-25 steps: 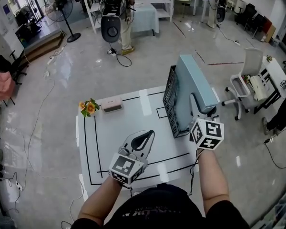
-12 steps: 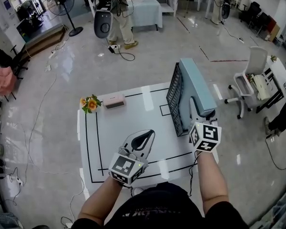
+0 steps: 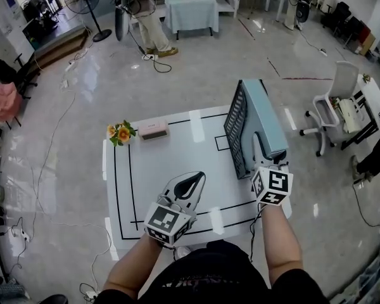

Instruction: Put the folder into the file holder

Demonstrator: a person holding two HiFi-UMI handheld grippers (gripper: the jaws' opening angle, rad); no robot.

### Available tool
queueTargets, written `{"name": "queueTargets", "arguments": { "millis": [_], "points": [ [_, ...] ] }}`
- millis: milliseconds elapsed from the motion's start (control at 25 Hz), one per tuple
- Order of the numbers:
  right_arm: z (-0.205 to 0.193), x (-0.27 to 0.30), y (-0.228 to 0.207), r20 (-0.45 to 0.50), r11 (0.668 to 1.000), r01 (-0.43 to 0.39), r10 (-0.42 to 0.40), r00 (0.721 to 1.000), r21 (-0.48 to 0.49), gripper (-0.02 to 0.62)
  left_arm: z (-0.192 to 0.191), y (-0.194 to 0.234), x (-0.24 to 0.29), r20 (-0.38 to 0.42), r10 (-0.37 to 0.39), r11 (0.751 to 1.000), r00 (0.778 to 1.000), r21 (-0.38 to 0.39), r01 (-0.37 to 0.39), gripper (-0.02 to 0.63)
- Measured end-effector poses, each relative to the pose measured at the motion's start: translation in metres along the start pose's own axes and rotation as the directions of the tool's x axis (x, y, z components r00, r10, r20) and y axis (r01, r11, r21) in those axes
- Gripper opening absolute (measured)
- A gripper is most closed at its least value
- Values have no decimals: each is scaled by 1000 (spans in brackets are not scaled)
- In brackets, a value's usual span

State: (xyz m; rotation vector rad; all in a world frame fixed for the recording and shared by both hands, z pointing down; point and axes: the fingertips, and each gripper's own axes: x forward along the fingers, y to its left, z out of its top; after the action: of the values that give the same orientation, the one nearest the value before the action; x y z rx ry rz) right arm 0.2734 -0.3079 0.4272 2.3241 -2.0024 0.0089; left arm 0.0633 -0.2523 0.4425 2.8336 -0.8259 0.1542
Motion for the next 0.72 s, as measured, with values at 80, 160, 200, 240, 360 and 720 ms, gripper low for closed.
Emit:
{"name": "queueTargets", "arguments": {
  "millis": [80, 160, 200, 240, 360, 720],
  "points": [
    [-1, -1, 1, 6, 1000, 2, -2, 1000, -7, 285, 0, 1, -2, 0, 2, 1000, 1000, -4, -2, 3],
    [-1, -2, 1, 11, 1000, 3, -3, 1000, -16, 288, -1, 1, -5, -1, 5, 1000, 1000, -6, -5, 3],
    [-1, -1, 2, 14, 1000, 4, -4, 1000, -20, 291, -2, 1, -7, -2, 8, 1000, 1000, -7, -8, 3],
    [-1, -1, 2, 17, 1000, 4, -4, 1000, -25, 295, -3, 2, -9, -2, 13, 1000, 1000, -10, -13, 3],
    [-1, -3, 3, 22, 999, 1, 0, 1000, -33, 305, -5, 4, -16, 1, 28, 999, 1000, -25, -28, 3],
    [15, -28, 2, 48, 998, 20, -18, 999, -62, 337, -3, 3, -44, 26, 63, 998, 998, -9, -63, 21]
  ]
}}
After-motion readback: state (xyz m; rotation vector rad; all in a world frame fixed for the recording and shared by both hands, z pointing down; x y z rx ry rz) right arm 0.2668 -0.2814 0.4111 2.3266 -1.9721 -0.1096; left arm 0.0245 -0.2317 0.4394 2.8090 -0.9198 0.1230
